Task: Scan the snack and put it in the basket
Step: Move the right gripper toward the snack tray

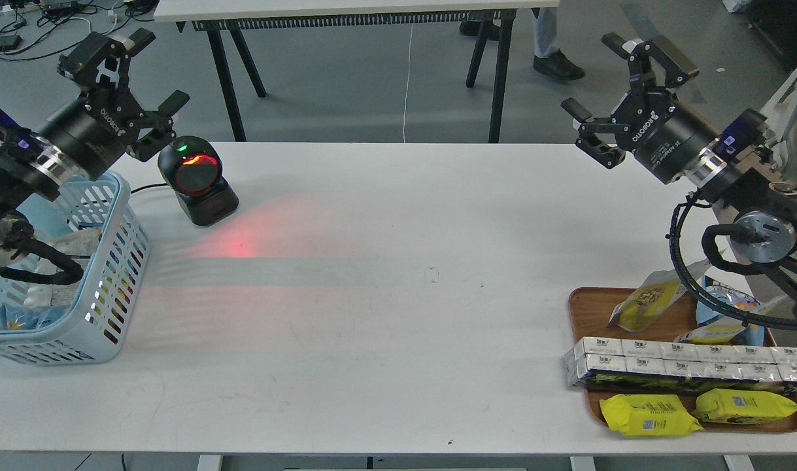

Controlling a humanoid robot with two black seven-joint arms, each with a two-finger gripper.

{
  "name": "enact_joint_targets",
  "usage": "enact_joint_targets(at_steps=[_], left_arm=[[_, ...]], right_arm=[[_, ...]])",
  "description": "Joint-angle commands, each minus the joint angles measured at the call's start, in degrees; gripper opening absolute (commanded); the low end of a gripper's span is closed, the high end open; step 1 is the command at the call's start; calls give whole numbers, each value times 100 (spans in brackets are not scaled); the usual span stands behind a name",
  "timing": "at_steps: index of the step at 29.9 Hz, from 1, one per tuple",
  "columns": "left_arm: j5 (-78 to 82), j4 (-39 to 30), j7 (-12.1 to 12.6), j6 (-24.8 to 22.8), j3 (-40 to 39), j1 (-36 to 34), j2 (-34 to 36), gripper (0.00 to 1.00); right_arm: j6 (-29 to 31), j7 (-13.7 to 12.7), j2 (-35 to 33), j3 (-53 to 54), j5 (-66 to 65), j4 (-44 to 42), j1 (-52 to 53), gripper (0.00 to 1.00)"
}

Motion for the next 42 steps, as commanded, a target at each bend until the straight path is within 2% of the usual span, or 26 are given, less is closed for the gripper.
enact_joint_targets(at_steps=[1, 4, 13, 20, 27, 36, 42], left_arm=[[-36, -97, 0, 0, -25, 71, 60, 100], [-36, -273, 0, 0, -157, 194, 174, 100], [-45, -186, 0, 0, -254, 89, 183, 100], [-36, -221, 0, 0, -263, 71, 165, 100], [-45, -230, 0, 0, -254, 18, 121, 100], [-36, -195, 0, 0, -245, 54, 121, 100], [-10, -151, 0, 0, -228, 54, 121, 100]], right_arm=[[0, 0, 20, -2, -1, 0, -16, 99], [0, 0, 47, -2, -1, 0, -16, 99], [0, 0, -76, -247, -115, 158, 54, 99], [0, 0, -1183, -1301, -1387, 1080, 1142, 99], [0, 0, -1842, -2576, -4145, 2072, 2654, 99], [0, 0, -2941, -2568, -9066, 3795, 3368, 99], [0, 0, -3442, -2577, -11177, 4316, 3298, 99]])
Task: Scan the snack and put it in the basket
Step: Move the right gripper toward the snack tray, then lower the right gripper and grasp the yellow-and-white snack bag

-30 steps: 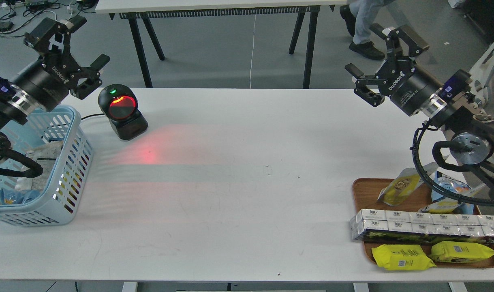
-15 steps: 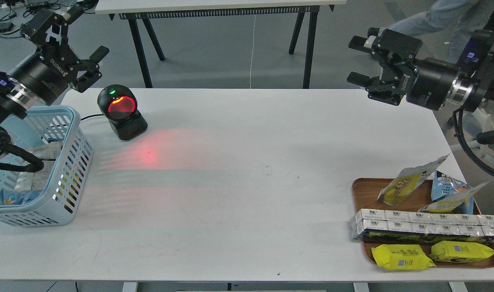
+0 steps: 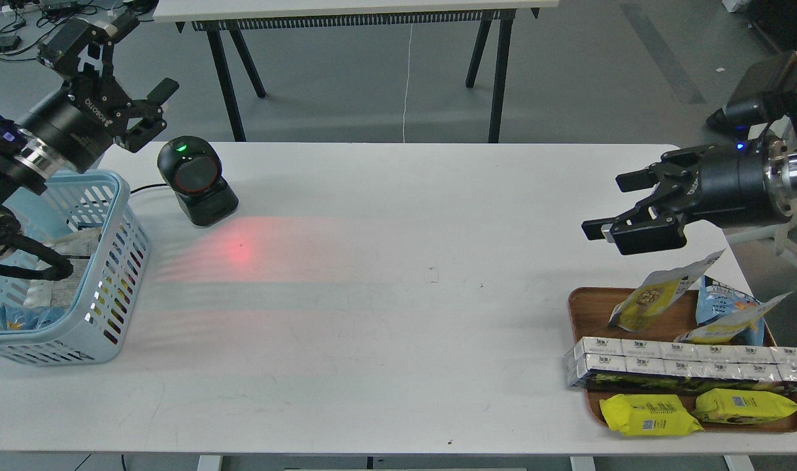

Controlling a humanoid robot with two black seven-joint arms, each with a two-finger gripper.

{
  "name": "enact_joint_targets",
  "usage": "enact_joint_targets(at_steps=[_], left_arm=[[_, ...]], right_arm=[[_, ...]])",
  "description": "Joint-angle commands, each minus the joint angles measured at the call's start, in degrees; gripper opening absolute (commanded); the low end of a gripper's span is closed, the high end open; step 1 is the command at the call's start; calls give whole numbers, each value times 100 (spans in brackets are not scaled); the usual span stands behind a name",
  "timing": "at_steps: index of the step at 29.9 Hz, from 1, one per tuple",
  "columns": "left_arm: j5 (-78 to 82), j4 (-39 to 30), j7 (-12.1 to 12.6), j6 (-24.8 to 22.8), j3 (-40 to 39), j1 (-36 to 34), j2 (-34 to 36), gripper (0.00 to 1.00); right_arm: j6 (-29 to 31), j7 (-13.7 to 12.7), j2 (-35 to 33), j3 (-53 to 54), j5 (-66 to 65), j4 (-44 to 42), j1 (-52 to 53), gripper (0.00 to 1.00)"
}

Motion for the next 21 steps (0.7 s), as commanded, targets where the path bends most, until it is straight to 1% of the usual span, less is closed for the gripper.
enact_joint_targets(at_steps=[1, 11, 21], left_arm=[[27, 14, 0, 0, 13, 7, -1, 100], [53, 155, 0, 0, 31, -10, -71, 100], [53, 172, 0, 0, 49, 7, -98, 100]], right_arm=[[0, -1, -196, -57, -1146, 127, -79, 99], [0, -1, -99, -66, -1212, 13, -668, 99], [0, -1, 270, -66, -1212, -610, -1063, 99]])
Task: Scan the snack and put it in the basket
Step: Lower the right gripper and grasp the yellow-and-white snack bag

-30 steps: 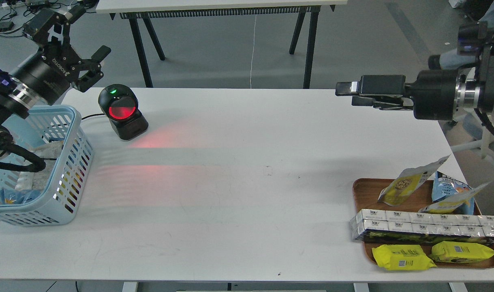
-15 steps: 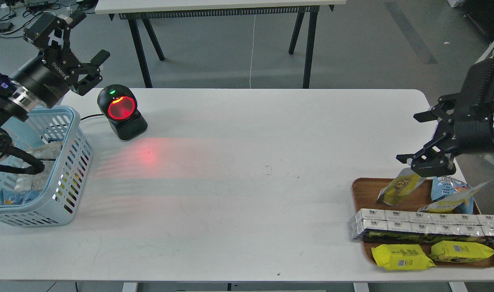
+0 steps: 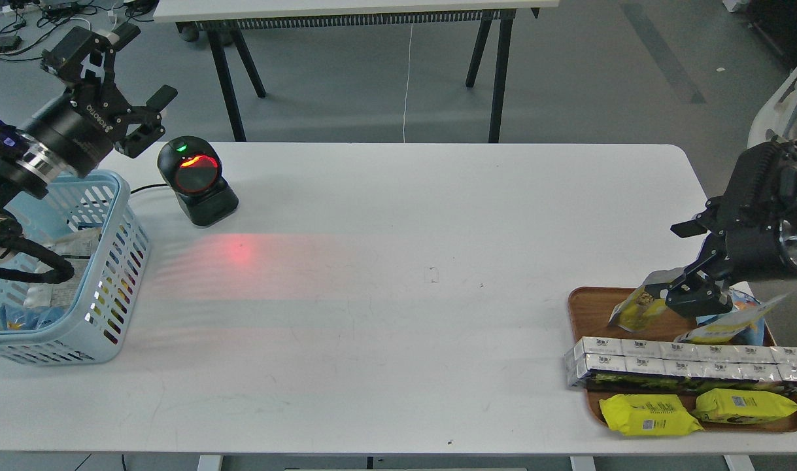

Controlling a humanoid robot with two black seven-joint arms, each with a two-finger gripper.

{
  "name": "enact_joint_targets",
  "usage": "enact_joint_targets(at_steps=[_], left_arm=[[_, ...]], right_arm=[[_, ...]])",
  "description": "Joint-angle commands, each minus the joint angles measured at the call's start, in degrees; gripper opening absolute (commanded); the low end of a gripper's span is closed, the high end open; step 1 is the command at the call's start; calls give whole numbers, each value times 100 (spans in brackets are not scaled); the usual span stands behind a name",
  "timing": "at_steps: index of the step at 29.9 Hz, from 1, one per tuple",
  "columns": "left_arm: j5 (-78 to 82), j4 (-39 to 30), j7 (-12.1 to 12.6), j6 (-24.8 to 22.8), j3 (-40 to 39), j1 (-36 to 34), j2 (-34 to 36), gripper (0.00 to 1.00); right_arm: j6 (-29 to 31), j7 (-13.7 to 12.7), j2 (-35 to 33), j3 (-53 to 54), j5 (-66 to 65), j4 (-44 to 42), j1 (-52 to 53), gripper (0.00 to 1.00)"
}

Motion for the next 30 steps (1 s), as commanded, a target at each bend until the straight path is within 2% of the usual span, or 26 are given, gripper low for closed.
enact_joint_targets(at_steps=[1, 12, 20, 21, 23, 25, 27, 28, 30], left_arm=[[0, -1, 0, 0, 0, 2, -6, 100], [0, 201, 0, 0, 9, 28, -67, 100], [0, 324, 0, 0, 9, 46, -102, 100], [0, 324, 0, 0, 9, 46, -103, 100], [0, 324, 0, 0, 0, 46, -155, 100], [0, 333, 0, 0, 9, 37, -199, 100], [0, 368, 0, 0, 9, 37, -217, 100], [0, 368, 0, 0, 9, 37, -217, 100], [0, 386, 0, 0, 9, 37, -217, 100]], right_arm=[[1, 1, 195, 0, 1, -292, -132, 99], [1, 1, 801, 53, 1, -1259, -624, 97], [1, 1, 828, 97, 1, -1286, -677, 91], [1, 1, 828, 114, 1, -1278, -677, 89], [1, 1, 828, 123, 1, -1269, -686, 75], [1, 1, 828, 123, 1, -1269, -695, 70], [1, 1, 828, 123, 1, -1269, -703, 48], [1, 1, 828, 123, 1, -1269, -704, 34], [1, 1, 819, 123, 1, -1269, -712, 23]])
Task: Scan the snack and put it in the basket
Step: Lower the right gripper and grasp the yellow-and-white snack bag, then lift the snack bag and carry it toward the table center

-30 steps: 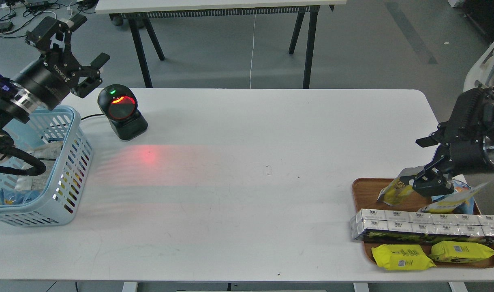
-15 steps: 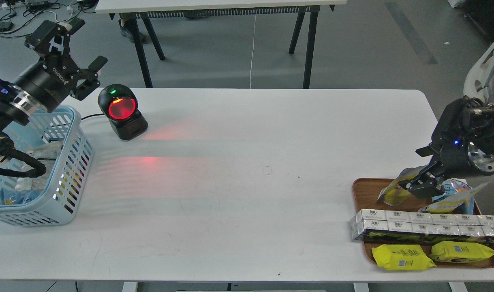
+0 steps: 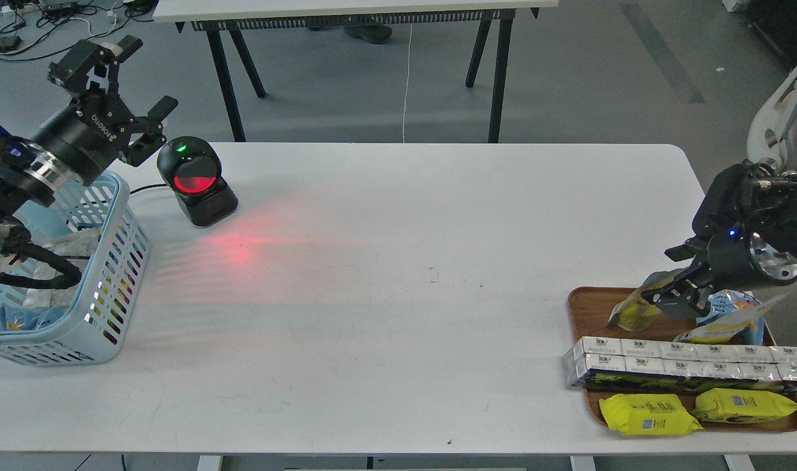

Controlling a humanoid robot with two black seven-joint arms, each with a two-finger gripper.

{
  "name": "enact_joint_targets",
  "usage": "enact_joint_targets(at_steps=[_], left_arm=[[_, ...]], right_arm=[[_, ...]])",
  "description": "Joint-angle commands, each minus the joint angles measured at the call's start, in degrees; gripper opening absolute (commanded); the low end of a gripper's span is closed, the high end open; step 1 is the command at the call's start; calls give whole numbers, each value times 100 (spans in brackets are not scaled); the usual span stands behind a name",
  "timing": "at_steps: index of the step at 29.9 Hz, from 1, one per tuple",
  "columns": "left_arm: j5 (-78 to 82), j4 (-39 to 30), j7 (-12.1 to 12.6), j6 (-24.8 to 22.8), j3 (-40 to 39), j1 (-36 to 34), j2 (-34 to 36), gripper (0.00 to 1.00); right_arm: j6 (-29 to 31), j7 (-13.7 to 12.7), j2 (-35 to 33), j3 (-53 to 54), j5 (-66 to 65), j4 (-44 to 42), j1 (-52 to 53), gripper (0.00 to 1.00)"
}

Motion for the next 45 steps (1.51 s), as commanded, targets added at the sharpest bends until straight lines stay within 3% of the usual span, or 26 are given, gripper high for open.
enact_joint_targets(at_steps=[1, 3, 8, 25, 30, 38, 45], left_arm=[[0, 20, 0, 0, 0, -14, -7, 100], [0, 20, 0, 0, 0, -14, -7, 100], [0, 38, 0, 0, 0, -6, -7, 100], [0, 134, 0, 0, 0, -49, -51, 100], [0, 205, 0, 0, -9, -58, -59, 100], [-9, 205, 0, 0, 0, -58, -59, 100], [0, 214, 0, 0, -9, -76, -33, 100]], right_arm=[[0, 0, -9, 1, 0, 1, -9, 18], [0, 0, 0, 1, 0, 1, -18, 8], [0, 0, 0, 9, 0, 1, -18, 0], [0, 0, 219, 949, 0, 141, -18, 0], [0, 0, 807, 1459, 0, 361, 17, 0], [0, 0, 2362, 1477, 0, 326, 351, 0], [0, 0, 3804, 1241, 0, -438, 510, 0]])
